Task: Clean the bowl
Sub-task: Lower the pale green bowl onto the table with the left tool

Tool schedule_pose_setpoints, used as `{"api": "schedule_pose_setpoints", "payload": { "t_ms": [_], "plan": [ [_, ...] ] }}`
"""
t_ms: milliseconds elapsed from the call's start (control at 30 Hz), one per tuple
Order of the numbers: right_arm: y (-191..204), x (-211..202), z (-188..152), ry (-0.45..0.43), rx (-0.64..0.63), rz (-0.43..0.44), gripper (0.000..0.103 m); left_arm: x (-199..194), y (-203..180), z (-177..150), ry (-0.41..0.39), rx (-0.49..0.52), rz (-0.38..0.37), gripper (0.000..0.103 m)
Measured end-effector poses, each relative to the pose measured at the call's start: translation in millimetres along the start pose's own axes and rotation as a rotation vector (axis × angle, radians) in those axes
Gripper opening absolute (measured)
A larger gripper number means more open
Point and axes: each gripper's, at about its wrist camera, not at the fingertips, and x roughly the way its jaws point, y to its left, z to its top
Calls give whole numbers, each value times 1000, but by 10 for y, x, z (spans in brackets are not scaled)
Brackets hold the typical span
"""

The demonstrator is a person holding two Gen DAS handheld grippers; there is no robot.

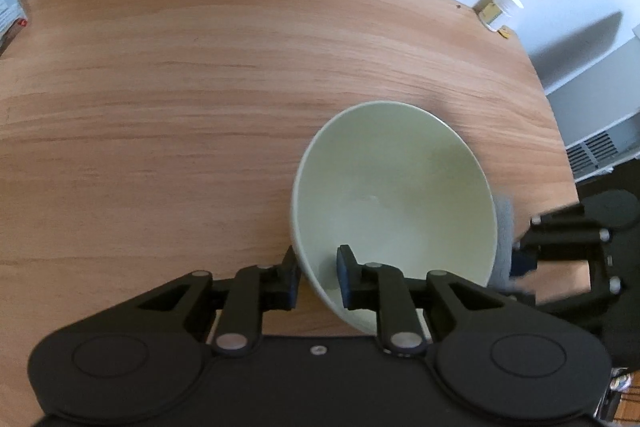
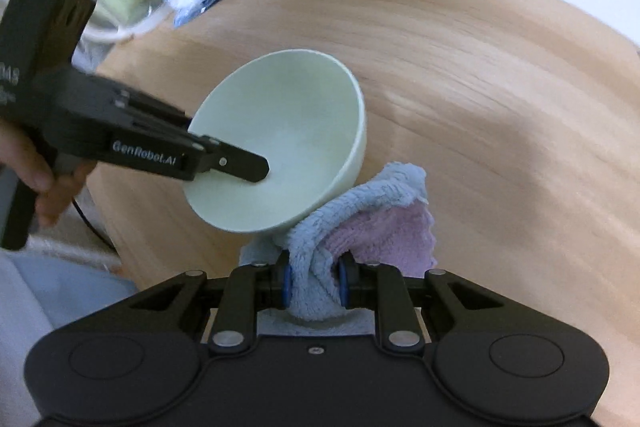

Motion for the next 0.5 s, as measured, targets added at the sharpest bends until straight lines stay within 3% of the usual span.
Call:
{"api": "schedule_pose_setpoints", "payload": {
  "t_ms": [133, 367, 500],
  "plan": [
    [100, 96, -2, 18, 23, 30, 24, 13, -3, 1, 5, -11, -4, 19],
    [265, 261, 58, -9, 182, 164, 24, 20, 0, -24, -2, -11, -16, 21],
    [300, 279, 56, -21, 178, 139, 23, 28, -10, -21, 10, -7, -34, 21]
  ]
}}
